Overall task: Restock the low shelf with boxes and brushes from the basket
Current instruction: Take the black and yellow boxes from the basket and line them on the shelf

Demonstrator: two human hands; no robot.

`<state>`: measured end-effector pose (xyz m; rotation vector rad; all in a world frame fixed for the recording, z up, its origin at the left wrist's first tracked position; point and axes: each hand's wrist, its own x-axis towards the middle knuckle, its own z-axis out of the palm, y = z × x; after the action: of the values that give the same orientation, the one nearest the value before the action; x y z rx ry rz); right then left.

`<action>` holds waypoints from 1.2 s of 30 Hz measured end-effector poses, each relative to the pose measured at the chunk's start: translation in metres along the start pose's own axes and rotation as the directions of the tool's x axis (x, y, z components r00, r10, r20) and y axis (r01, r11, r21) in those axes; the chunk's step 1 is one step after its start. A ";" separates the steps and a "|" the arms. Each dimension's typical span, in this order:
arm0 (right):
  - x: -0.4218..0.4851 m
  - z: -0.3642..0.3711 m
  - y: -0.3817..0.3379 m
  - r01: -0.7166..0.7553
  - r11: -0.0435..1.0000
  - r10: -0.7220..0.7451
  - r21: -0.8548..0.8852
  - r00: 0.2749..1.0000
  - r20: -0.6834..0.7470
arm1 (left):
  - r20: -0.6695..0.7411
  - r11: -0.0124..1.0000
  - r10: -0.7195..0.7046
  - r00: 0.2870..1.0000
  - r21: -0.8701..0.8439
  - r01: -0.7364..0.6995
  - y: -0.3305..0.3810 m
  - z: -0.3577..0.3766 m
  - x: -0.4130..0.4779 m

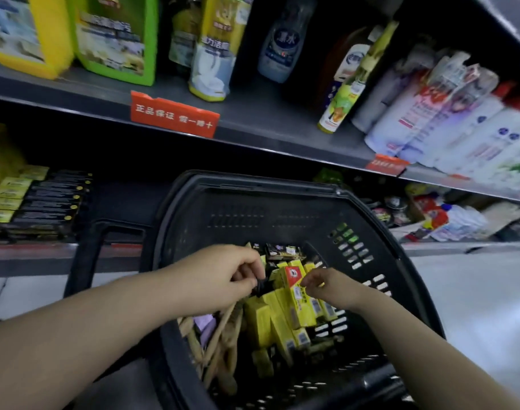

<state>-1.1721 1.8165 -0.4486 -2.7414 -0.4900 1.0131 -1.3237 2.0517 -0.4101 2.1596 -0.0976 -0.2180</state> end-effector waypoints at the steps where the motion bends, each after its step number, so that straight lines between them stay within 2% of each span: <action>1: 0.006 0.002 0.005 -0.022 0.998 0.023 -0.061 1.000 0.018 | -0.010 1.000 -0.023 1.000 0.004 0.023 -0.001 0.001 0.004; 4: 0.034 0.011 0.006 -0.006 0.972 0.013 -0.236 1.000 0.027 | -0.063 0.996 -0.089 0.994 -0.031 0.087 -0.002 0.003 0.017; 8: 0.080 0.027 -0.015 0.102 0.894 -0.141 -0.437 0.988 -0.057 | -0.076 0.978 -0.181 0.981 -0.123 0.171 -0.008 0.004 0.030; 10: 0.103 0.036 -0.030 0.174 0.863 -0.256 -0.474 0.960 -0.115 | -0.077 0.951 -0.265 0.961 -0.188 0.247 -0.015 0.003 0.033; 12: 0.121 0.045 -0.043 0.202 0.846 -0.311 -0.493 0.938 -0.150 | -0.063 0.918 -0.337 0.939 -0.243 0.313 -0.020 0.005 0.036; 18: 0.142 0.071 -0.044 0.125 0.818 -0.304 -0.561 0.923 -0.238 | 0.005 0.839 -0.450 0.893 -0.339 0.425 -0.023 0.015 0.047; 21: 0.134 0.056 -0.041 0.164 0.777 -0.327 -0.608 0.930 -0.167 | -0.011 0.798 -0.515 0.857 -0.372 0.474 -0.027 0.020 0.053; 23: 0.120 0.031 -0.043 0.226 0.822 -0.346 -0.523 0.928 -0.142 | 0.002 0.734 -0.565 0.825 -0.455 0.504 -0.030 0.021 0.056; 24: 0.109 0.018 -0.045 0.266 0.861 -0.362 -0.433 0.919 -0.154 | 0.034 0.670 -0.598 0.801 -0.526 0.523 -0.029 0.020 0.057; 26: 0.084 -0.001 -0.048 0.352 0.927 -0.371 -0.126 0.907 -0.201 | 0.133 0.520 -0.633 0.762 -0.657 0.547 -0.024 0.019 0.060; 28: 0.056 -0.008 -0.050 0.404 0.889 -0.369 0.215 0.911 -0.184 | 0.181 0.423 -0.652 0.736 -0.719 0.551 -0.025 0.020 0.062; 29: 0.045 -0.007 -0.052 0.416 0.853 -0.380 0.315 0.909 -0.170 | 0.183 0.400 -0.658 0.731 -0.737 0.545 -0.025 0.020 0.062; 33: 0.021 0.005 -0.061 0.462 0.727 -0.489 0.508 0.868 -0.089 | 0.212 0.294 -0.663 0.718 -0.808 0.511 -0.027 0.019 0.066; 36: 0.019 0.009 -0.067 0.444 0.730 -0.603 0.520 0.777 0.183 | 0.157 0.282 -0.694 0.703 -0.839 0.465 -0.029 0.021 0.068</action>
<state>-1.1805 1.8861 -0.4480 -1.8427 -0.9038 1.2426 -1.2615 2.0405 -0.4536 1.0907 0.8466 -0.3352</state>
